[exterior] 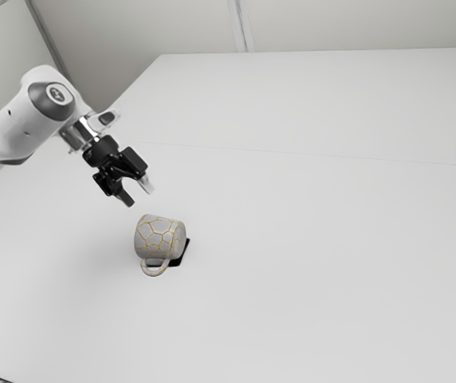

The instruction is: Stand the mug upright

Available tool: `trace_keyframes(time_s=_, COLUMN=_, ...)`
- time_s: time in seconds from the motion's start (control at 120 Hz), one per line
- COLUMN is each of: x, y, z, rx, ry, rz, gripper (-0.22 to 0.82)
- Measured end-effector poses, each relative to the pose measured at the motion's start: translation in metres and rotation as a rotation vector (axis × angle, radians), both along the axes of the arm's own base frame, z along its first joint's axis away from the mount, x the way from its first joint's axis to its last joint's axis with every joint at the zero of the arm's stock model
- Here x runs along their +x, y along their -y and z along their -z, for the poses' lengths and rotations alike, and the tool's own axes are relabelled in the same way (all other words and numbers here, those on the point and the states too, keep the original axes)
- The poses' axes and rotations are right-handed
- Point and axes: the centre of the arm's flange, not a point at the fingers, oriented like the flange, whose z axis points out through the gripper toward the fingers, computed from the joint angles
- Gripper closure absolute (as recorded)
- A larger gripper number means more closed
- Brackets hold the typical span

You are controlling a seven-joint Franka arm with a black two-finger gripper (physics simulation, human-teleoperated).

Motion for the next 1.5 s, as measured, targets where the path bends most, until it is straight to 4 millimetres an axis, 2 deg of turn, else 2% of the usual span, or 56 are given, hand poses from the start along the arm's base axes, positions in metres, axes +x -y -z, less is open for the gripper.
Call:
trace_keyframes(time_s=0.142, x=0.003, y=-0.02, z=0.016, rx=-0.014, ry=0.026, rz=-0.036, gripper=0.02)
trace_keyframes(time_s=0.267, x=0.005, y=-0.03, z=0.032, rx=-0.037, ry=0.039, rz=-0.059, gripper=0.02)
trace_keyframes(time_s=0.358, x=-0.002, y=-0.035, z=0.049, rx=-0.072, ry=0.033, rz=-0.077, gripper=0.02)
trace_keyframes(time_s=0.558, x=-0.013, y=-0.045, z=0.071, rx=-0.119, ry=0.042, rz=-0.097, gripper=0.02)
trace_keyframes(time_s=0.75, x=-0.027, y=-0.038, z=0.097, rx=-0.178, ry=0.026, rz=-0.107, gripper=0.02)
trace_keyframes(time_s=1.033, x=-0.029, y=-0.029, z=0.102, rx=-0.245, ry=0.052, rz=-0.118, gripper=0.03)
trace_keyframes(time_s=1.1, x=-0.028, y=-0.028, z=0.102, rx=-0.255, ry=0.06, rz=-0.122, gripper=0.07)
trace_keyframes(time_s=1.3, x=-0.026, y=-0.025, z=0.103, rx=-0.268, ry=0.068, rz=-0.128, gripper=0.29)
trace_keyframes(time_s=1.5, x=-0.022, y=-0.019, z=0.102, rx=-0.281, ry=0.074, rz=-0.138, gripper=0.46)
